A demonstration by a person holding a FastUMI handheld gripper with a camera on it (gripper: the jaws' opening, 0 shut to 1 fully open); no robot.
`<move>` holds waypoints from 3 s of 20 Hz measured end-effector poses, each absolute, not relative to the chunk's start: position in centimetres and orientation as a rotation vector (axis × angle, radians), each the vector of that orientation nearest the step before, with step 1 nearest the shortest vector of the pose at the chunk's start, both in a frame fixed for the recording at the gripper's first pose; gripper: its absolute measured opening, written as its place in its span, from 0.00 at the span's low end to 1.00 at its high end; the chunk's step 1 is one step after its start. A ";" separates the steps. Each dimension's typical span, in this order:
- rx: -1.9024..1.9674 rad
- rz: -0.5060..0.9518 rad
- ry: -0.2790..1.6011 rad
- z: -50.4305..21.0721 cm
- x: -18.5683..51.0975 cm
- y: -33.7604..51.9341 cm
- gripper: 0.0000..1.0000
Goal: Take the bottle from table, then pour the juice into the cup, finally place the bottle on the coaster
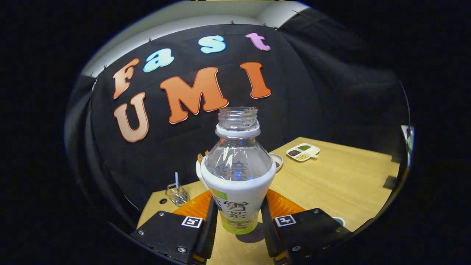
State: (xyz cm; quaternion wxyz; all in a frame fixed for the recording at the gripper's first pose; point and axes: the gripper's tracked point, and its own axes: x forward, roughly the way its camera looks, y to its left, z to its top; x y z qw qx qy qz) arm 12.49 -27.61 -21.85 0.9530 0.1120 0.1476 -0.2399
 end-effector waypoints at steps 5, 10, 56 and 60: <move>0.063 -0.462 0.423 -26.1 14.8 -25.7 0.59; 0.000 -0.479 0.535 -30.8 14.9 -25.4 0.59; 0.003 -0.216 0.180 -8.0 4.3 -7.7 0.97; -0.008 -0.185 0.138 -5.9 2.0 -4.2 0.97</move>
